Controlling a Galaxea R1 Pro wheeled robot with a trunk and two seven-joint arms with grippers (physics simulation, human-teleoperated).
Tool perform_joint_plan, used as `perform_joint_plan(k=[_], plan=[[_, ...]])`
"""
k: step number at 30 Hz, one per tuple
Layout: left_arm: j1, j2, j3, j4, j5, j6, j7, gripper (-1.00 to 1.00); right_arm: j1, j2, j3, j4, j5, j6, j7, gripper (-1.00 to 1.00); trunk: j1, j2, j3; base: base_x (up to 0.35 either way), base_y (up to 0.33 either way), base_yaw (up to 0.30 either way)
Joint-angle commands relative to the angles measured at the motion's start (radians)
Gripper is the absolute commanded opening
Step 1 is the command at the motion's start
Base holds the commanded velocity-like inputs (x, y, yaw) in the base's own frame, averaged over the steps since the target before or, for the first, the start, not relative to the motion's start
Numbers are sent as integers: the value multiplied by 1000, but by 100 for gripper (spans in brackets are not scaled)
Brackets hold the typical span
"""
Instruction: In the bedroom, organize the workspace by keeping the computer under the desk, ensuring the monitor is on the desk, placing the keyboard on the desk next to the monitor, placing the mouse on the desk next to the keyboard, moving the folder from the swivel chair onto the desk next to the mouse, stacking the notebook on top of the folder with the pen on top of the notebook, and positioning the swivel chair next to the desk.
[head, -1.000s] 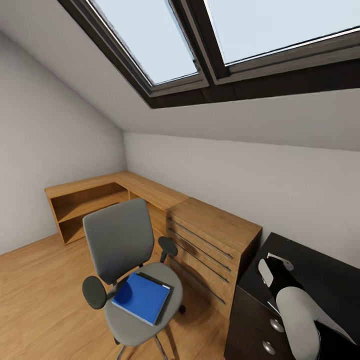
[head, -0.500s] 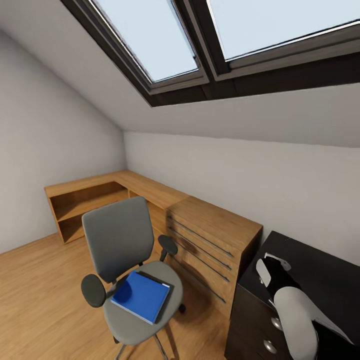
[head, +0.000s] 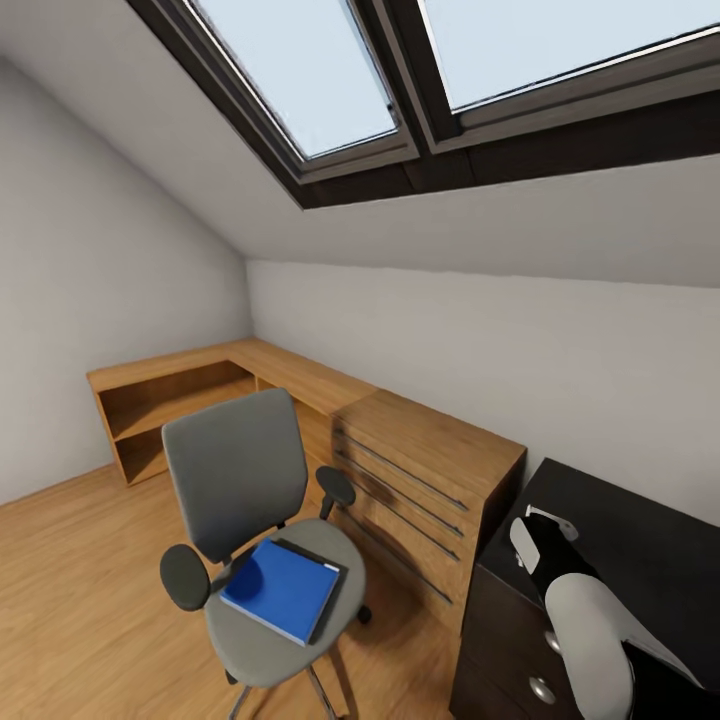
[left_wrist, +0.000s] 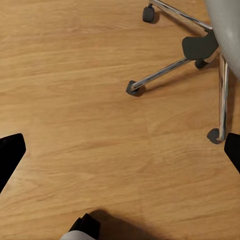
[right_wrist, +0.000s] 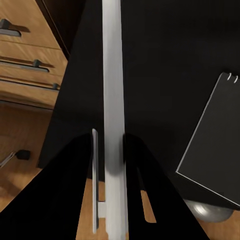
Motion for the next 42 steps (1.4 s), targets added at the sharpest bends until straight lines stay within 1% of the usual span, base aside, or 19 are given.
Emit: perform_joint_plan(k=[1, 39, 42], plan=[[0, 1, -4, -3, 6, 3, 8, 100, -1, 1, -4, -1, 6, 6, 0, -100, 4, -8, -4, 0, 0, 0], [0, 1, -5, 0, 6, 4, 8, 100, -1, 1, -4, -5, 7, 5, -1, -100, 150, -274, -123, 0, 0, 0], [0, 1, -5, -1, 6, 4, 7, 100, -1, 1, -4, -5, 7, 5, -2, -100, 150, -274, -123, 0, 0, 0]])
